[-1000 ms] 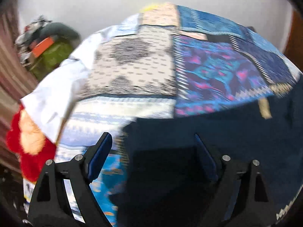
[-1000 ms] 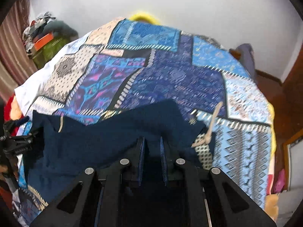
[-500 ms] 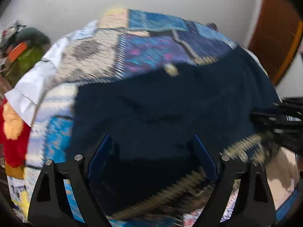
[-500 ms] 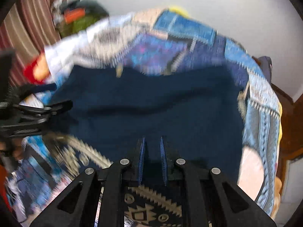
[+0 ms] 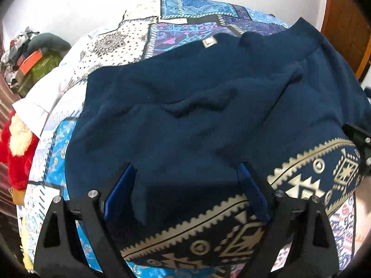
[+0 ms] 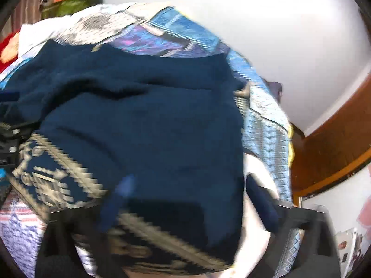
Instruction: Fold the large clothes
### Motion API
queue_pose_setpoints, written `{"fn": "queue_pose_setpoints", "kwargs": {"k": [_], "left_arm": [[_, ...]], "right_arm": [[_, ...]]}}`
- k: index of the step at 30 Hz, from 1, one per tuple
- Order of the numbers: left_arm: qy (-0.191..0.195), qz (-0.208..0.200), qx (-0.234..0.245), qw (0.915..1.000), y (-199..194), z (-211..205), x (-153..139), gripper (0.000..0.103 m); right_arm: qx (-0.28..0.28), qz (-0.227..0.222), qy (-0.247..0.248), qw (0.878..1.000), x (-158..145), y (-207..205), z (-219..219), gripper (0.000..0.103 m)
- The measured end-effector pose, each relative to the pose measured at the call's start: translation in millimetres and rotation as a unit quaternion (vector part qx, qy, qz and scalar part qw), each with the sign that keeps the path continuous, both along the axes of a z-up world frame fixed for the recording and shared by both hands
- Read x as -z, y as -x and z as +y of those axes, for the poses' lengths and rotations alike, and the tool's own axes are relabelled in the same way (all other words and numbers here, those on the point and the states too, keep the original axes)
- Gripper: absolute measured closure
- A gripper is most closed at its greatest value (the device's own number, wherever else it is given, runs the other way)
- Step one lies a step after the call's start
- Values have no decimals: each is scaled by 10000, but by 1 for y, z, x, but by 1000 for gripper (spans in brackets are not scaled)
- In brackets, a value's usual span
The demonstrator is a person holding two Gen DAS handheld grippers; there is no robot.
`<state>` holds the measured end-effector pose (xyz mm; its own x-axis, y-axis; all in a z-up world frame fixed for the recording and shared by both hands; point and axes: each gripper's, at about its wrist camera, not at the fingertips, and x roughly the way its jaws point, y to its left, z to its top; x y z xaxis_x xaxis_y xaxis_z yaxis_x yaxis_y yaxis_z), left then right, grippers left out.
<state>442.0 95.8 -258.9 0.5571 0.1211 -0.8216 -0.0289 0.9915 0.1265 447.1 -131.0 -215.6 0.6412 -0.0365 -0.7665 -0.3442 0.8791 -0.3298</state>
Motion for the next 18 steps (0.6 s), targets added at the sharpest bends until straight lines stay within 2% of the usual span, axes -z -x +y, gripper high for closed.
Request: {"fn": "queue_pose_setpoints", "kwargs": {"k": [3,6,9,13,16,18], "left_arm": [[152,40,-203,9997,9,15,0,12],[172,33,-371,9992,23,27,-4,12],[60,-10,-550,9985,38,41,-9,12],[192,-41,-1014,9947,60,69,-20,12],[544,-156,-1418,9883,79,90,-29,12],[1088,-166,-1605,9809,93,103,-30,12]], "right_arm": [[201,641,-648,9956,7,-7,-39,2],[403,784,-896,9921,1,-5,-64,2],[526,763,-994,9907,-10,6,-79,2],[516,514,-1019,9921,-33,23,-89,2],[261,402,-1149,9922,-51,37,-84,2],[83,278,-1194,9924,-62,43,-73,2]]}}
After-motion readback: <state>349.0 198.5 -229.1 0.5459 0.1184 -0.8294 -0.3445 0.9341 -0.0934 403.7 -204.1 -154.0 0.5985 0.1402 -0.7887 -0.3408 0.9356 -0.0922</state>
